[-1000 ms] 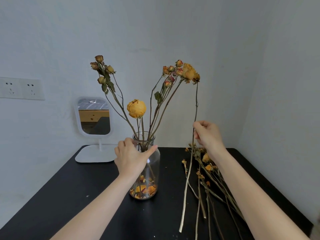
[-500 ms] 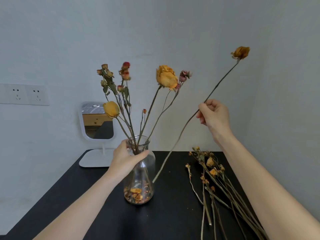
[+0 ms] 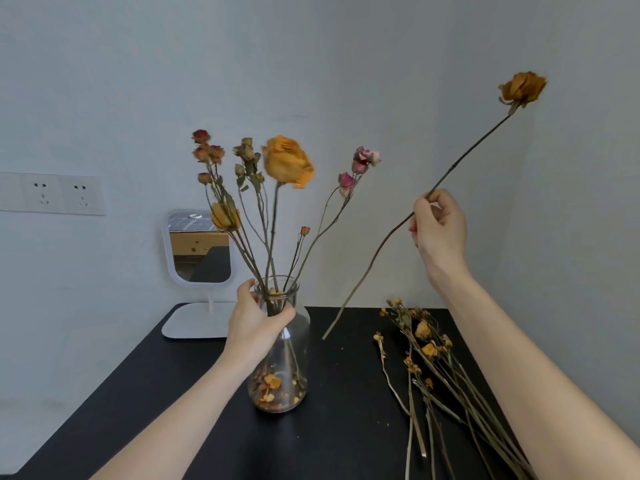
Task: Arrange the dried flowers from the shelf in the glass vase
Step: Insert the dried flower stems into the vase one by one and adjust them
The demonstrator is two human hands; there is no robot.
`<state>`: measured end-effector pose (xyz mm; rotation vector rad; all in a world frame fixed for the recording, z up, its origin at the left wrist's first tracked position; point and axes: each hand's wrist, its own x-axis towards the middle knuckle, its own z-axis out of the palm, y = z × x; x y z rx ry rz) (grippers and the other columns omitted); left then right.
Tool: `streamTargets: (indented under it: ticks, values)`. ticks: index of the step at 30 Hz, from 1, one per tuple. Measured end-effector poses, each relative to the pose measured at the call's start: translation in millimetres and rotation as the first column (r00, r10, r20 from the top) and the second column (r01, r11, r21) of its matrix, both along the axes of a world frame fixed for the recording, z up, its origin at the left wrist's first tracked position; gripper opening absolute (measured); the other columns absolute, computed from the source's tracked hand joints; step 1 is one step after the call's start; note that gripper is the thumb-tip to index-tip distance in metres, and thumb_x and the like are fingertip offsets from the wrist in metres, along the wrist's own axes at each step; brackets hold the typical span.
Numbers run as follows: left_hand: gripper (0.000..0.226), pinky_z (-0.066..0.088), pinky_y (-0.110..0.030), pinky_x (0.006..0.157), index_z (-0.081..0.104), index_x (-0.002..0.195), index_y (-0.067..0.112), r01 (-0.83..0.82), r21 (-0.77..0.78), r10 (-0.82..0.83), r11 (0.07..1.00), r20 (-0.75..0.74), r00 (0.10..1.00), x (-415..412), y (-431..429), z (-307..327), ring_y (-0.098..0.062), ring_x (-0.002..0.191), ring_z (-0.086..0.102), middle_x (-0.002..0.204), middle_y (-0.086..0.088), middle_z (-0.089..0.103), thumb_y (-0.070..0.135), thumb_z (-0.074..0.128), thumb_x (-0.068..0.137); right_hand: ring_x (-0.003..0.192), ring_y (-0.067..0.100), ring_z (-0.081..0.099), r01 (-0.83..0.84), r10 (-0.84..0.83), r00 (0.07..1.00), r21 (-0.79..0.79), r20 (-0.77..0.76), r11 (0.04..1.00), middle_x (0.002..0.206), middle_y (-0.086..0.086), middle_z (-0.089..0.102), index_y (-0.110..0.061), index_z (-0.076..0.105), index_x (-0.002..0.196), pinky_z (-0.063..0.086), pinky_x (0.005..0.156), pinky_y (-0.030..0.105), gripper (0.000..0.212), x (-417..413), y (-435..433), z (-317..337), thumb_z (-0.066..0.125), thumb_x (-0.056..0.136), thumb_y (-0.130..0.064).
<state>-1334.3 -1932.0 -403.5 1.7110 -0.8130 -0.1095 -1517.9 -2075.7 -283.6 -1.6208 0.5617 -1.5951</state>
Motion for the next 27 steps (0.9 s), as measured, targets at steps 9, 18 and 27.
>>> streamTargets:
  ticks: [9,18,27]
  values:
    - [0.101,0.043,-0.041,0.098,0.025,0.141,0.016,-0.132,0.0,0.132,0.991,0.032,0.991,1.0,-2.0,0.9,-0.024,0.117,0.053,0.128,-0.008,0.056,0.045,0.081,0.061,0.045,0.002,0.04,-0.101,0.099,0.994,0.044,0.041,0.994,0.058,-0.002,0.046,-0.021,0.045,0.069,0.033,0.04,0.013,0.024,-0.2,3.5,0.6,0.043,0.092,-0.013]
    - [0.061,0.034,-0.025,0.091,0.041,0.123,0.02,0.093,0.012,-0.093,0.996,0.04,0.995,-0.3,-1.1,-0.5,-0.007,0.111,0.044,0.119,0.008,0.05,0.036,0.074,0.074,0.045,0.005,0.038,-0.104,0.099,0.993,0.093,0.058,0.99,0.058,-0.001,0.044,-0.019,0.043,0.069,0.031,0.038,0.013,0.025,-1.6,7.2,4.1,0.041,0.094,-0.014]
    - [0.056,0.039,-0.029,0.09,0.048,0.121,0.018,0.071,0.073,-0.074,0.995,0.042,0.996,1.3,0.1,5.1,-0.016,0.116,0.049,0.123,0.002,0.056,0.037,0.073,0.075,0.04,0.006,0.032,-0.187,0.151,0.954,0.12,0.259,0.975,0.046,-0.01,0.038,-0.018,0.037,0.065,0.024,0.038,0.017,0.027,-0.8,11.3,26.2,0.038,0.09,-0.009]
